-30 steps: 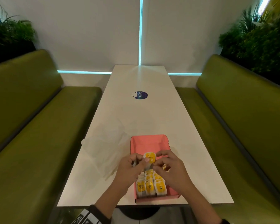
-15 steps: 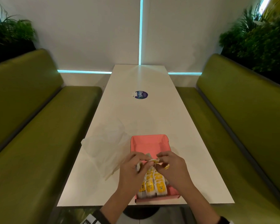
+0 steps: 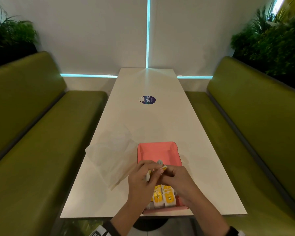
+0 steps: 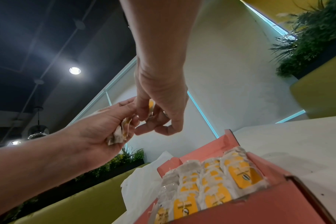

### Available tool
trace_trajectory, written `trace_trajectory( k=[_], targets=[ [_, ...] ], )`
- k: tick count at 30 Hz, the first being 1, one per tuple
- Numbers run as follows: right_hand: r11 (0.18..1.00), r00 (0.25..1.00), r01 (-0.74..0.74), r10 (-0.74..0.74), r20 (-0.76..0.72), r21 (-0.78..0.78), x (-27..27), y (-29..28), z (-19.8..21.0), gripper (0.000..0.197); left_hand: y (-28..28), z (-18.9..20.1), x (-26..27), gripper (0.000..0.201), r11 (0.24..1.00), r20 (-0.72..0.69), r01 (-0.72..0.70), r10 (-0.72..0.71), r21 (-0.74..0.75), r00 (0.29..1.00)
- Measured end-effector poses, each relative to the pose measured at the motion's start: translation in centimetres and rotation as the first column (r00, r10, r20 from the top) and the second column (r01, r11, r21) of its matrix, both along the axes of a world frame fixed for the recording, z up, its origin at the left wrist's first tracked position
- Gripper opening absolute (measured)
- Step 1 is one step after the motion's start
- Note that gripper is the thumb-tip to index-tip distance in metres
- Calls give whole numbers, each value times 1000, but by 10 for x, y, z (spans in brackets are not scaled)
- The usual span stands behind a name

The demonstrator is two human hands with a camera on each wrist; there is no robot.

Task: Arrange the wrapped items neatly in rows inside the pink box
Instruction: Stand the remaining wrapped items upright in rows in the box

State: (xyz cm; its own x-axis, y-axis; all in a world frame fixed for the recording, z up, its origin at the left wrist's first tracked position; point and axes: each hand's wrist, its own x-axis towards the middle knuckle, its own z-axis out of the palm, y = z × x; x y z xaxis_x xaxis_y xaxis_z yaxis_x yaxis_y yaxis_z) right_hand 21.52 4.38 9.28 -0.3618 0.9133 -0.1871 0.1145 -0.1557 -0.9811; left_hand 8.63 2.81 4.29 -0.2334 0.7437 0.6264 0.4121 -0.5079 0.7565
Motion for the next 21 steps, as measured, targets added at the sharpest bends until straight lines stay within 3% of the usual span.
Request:
trace_trajectory(
  k=[5, 9, 13, 17, 21],
  targets=[
    [993, 995, 99, -99, -1, 67, 1, 7, -5, 18, -1, 1, 3, 16, 994, 174, -3, 22, -107, 985],
    [986, 992, 85, -97, 78, 143, 6, 13, -7, 16, 2, 2, -2, 12, 994, 113, -10, 23, -113, 993],
    [955, 956, 43, -124, 266, 293, 8, 18, -7, 15, 2, 5, -5, 10, 990, 77, -4, 15, -140, 997],
    [940, 962, 12, -104, 254, 340, 10, 19, -4, 9, 1, 7, -4, 22, 981, 168, 41, -9, -187, 986],
    [942, 973, 21, -97, 210, 336, 10, 18, -7, 18, -1, 9, -4, 39, 963, 285, 116, -44, -243, 958]
  ],
)
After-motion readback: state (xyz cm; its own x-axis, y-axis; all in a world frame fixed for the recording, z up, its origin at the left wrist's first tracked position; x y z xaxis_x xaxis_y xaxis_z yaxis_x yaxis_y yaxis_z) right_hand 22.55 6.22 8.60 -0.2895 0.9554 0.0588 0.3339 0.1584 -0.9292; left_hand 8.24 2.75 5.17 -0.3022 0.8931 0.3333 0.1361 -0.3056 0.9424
